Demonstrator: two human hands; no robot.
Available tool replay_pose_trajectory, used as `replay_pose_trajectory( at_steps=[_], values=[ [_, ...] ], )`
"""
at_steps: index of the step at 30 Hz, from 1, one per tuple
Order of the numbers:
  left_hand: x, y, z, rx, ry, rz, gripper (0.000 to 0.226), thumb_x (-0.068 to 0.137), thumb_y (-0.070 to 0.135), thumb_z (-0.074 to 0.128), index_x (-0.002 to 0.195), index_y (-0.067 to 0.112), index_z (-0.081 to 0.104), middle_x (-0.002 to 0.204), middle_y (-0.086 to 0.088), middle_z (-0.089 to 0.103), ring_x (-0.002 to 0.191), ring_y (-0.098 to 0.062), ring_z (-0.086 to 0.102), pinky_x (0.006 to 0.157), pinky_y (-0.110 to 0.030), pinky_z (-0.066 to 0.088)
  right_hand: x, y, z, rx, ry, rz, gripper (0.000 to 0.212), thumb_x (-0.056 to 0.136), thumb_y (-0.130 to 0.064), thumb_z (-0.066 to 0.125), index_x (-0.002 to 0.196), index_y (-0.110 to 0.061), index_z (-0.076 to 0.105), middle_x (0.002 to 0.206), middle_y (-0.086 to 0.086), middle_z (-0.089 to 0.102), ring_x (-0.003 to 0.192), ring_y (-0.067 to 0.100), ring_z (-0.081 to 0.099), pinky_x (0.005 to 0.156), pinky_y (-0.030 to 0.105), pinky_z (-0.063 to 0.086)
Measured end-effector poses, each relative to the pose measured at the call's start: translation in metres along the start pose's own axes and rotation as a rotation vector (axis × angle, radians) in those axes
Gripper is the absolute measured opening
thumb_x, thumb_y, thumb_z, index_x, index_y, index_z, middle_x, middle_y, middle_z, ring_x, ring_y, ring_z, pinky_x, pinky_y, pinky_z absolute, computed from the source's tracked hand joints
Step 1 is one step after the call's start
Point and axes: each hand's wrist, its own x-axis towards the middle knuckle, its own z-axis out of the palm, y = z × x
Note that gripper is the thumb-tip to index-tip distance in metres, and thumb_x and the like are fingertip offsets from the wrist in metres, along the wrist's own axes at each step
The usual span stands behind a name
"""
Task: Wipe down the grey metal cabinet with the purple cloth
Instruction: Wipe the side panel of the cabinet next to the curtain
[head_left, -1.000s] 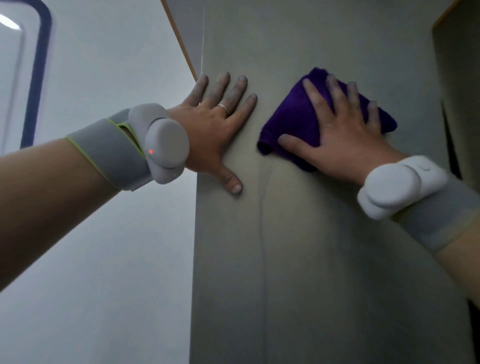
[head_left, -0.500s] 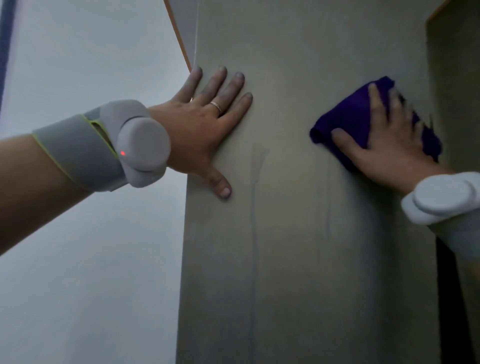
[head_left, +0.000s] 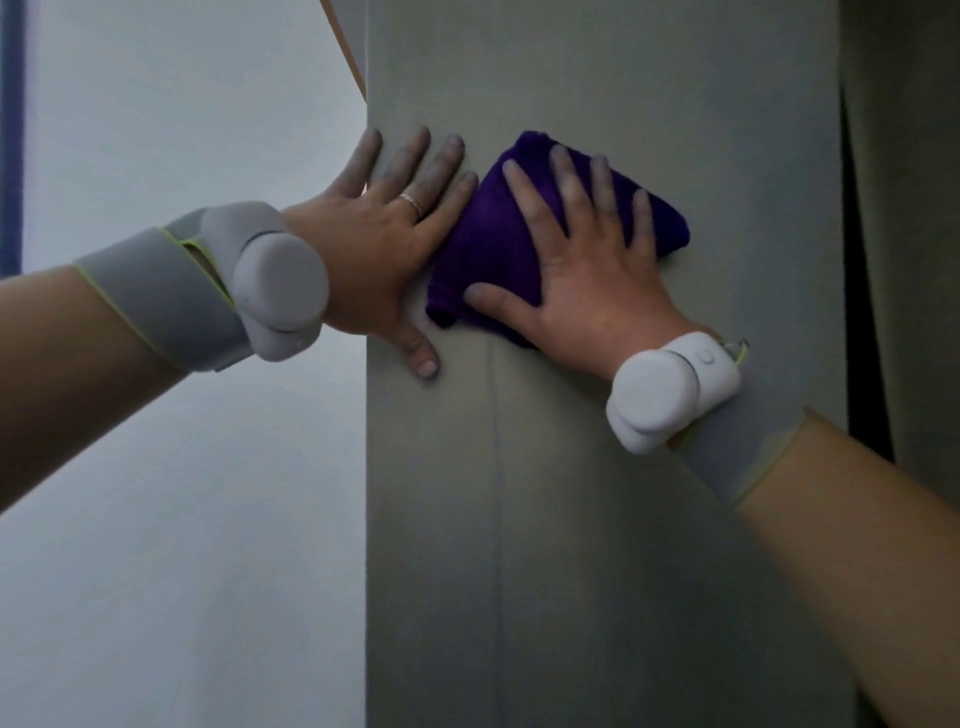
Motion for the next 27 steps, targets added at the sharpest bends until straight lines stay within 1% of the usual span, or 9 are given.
replay_pose_trajectory(
  at_steps=[4, 8, 12, 14, 17, 20, 23, 25, 27],
  values=[
    [-0.008, 0.008, 0.003, 0.011, -0.012, 0.007, 0.153, 0.038, 0.1, 0.032, 0.146, 0.008, -0.024, 0.157, -0.019, -0.021, 0.144, -0.038, -0.017, 0.114, -0.053, -0.01, -0.016, 0.038, -0.004, 0.008, -0.037, 0.11, 0.099, 0.072, -0.088, 0.026, 0.15, -0.04, -0.012, 0.163, 0.001, -0.014, 0.148, 0.027, -0.014, 0.116, 0.054, -0.007],
    [-0.017, 0.018, 0.006, 0.011, -0.019, 0.009, 0.154, 0.037, 0.099, 0.034, 0.146, 0.007, -0.023, 0.157, -0.02, -0.02, 0.145, -0.039, -0.014, 0.116, -0.055, -0.007, -0.048, 0.095, -0.013, 0.012, -0.135, 0.277, 0.104, 0.065, -0.09, 0.02, 0.149, -0.04, -0.016, 0.162, -0.001, -0.017, 0.148, 0.024, -0.015, 0.118, 0.052, -0.005],
    [-0.028, 0.025, 0.013, 0.006, -0.008, 0.002, 0.153, 0.041, 0.098, 0.041, 0.146, 0.008, -0.024, 0.157, -0.018, -0.022, 0.145, -0.038, -0.017, 0.116, -0.053, -0.009, -0.06, 0.116, -0.019, 0.046, -0.143, 0.33, 0.106, 0.067, -0.09, 0.024, 0.149, -0.037, -0.016, 0.162, 0.003, -0.016, 0.148, 0.027, -0.013, 0.118, 0.053, -0.003],
    [-0.029, 0.027, 0.015, -0.002, -0.002, 0.001, 0.153, 0.041, 0.098, 0.042, 0.146, 0.008, -0.025, 0.157, -0.018, -0.022, 0.145, -0.038, -0.017, 0.116, -0.053, -0.01, -0.057, 0.111, -0.021, 0.06, -0.147, 0.334, 0.106, 0.067, -0.088, 0.025, 0.15, -0.035, -0.016, 0.162, 0.005, -0.016, 0.148, 0.03, -0.013, 0.118, 0.054, -0.004],
    [-0.03, 0.029, 0.018, -0.025, 0.0, -0.005, 0.154, 0.04, 0.097, 0.043, 0.145, 0.008, -0.026, 0.156, -0.018, -0.023, 0.144, -0.038, -0.018, 0.115, -0.053, -0.011, -0.058, 0.083, -0.018, 0.041, -0.164, 0.312, 0.106, 0.07, -0.09, 0.024, 0.15, -0.033, -0.016, 0.162, 0.007, -0.017, 0.147, 0.033, -0.015, 0.118, 0.055, -0.005],
    [-0.03, 0.029, 0.018, -0.039, 0.011, -0.004, 0.155, 0.038, 0.098, 0.041, 0.146, 0.008, -0.025, 0.156, -0.019, -0.023, 0.144, -0.038, -0.019, 0.114, -0.053, -0.012, -0.057, 0.033, -0.004, 0.017, -0.139, 0.201, 0.101, 0.075, -0.085, 0.027, 0.15, -0.034, -0.017, 0.161, 0.007, -0.019, 0.147, 0.034, -0.018, 0.117, 0.055, -0.009],
    [-0.031, 0.032, 0.015, -0.019, 0.015, -0.013, 0.155, 0.036, 0.098, 0.035, 0.147, 0.006, -0.021, 0.157, -0.02, -0.018, 0.145, -0.039, -0.015, 0.114, -0.052, -0.01, -0.053, -0.019, 0.011, 0.005, -0.087, 0.05, 0.099, 0.078, -0.082, 0.031, 0.151, -0.033, -0.014, 0.162, 0.008, -0.016, 0.147, 0.037, -0.014, 0.115, 0.058, -0.008],
    [-0.033, 0.033, 0.014, -0.014, 0.015, -0.021, 0.155, 0.036, 0.097, 0.033, 0.147, 0.004, -0.019, 0.158, -0.02, -0.016, 0.145, -0.039, -0.014, 0.115, -0.052, -0.008, -0.051, -0.033, 0.014, -0.011, -0.065, 0.006, 0.098, 0.078, -0.082, 0.032, 0.152, -0.034, -0.012, 0.162, 0.008, -0.014, 0.147, 0.037, -0.012, 0.115, 0.059, -0.007],
    [-0.036, 0.033, 0.013, -0.021, 0.016, -0.02, 0.154, 0.036, 0.097, 0.031, 0.148, 0.004, -0.018, 0.158, -0.021, -0.015, 0.145, -0.039, -0.013, 0.116, -0.052, -0.007, -0.052, -0.031, 0.013, 0.0, -0.054, -0.004, 0.097, 0.079, -0.081, 0.033, 0.152, -0.036, -0.01, 0.163, 0.006, -0.013, 0.148, 0.035, -0.012, 0.115, 0.057, -0.007]
  ],
)
